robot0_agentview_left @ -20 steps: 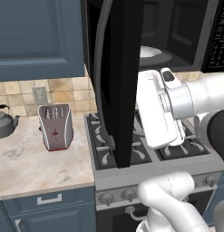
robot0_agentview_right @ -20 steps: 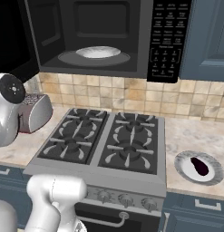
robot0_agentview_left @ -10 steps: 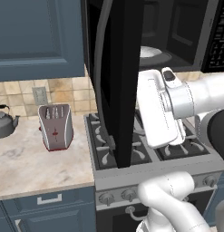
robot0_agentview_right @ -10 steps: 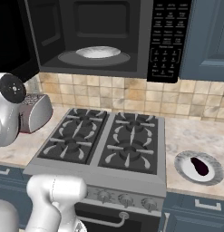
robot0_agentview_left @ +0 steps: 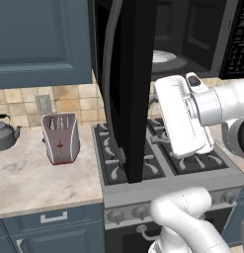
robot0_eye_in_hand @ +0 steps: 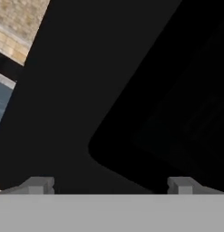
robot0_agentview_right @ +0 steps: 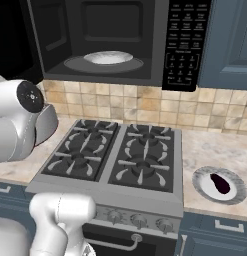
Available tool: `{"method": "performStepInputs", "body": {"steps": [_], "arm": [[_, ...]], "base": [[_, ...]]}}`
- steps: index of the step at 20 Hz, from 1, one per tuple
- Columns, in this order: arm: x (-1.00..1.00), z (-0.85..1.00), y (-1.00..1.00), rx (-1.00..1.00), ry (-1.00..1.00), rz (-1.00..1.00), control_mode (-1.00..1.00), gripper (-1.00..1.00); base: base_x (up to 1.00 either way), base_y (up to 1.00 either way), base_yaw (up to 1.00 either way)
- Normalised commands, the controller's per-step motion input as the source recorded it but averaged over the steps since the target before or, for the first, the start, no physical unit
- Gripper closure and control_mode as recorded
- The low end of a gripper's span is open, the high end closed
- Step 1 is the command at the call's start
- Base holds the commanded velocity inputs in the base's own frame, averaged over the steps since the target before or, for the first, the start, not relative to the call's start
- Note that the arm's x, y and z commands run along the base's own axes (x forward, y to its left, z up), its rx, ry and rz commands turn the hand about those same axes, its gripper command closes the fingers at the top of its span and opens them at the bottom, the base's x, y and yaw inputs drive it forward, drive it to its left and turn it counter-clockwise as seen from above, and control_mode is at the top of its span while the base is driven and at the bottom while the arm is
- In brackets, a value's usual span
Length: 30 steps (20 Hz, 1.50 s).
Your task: Pick the eggplant from the counter and place it in the microwave. Then turn on the microwave.
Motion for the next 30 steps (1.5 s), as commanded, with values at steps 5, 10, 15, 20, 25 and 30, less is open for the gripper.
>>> {"method": "performStepInputs", "body": {"steps": [5,10,15,20,25,30], "arm": [[0.00,0.00,-0.30,0.00,0.04,0.00,-1.00,-1.00],[0.00,0.00,-0.29,0.00,0.00,0.00,-1.00,-1.00],[0.06,0.00,-0.35,0.03,0.00,0.00,-1.00,-1.00],[0.18,0.00,-0.29,0.00,0.04,-0.09,-1.00,-1.00],[0.32,0.00,-0.28,0.00,0.11,-0.19,-1.00,-1.00],[0.35,0.00,-0.28,0.00,0.13,-0.23,-1.00,-1.00]], "base": [[0.00,0.00,0.00],[0.00,0.00,0.00],[0.00,0.00,0.00],[0.00,0.00,0.00],[0.00,0.00,0.00],[0.00,0.00,0.00]]}}
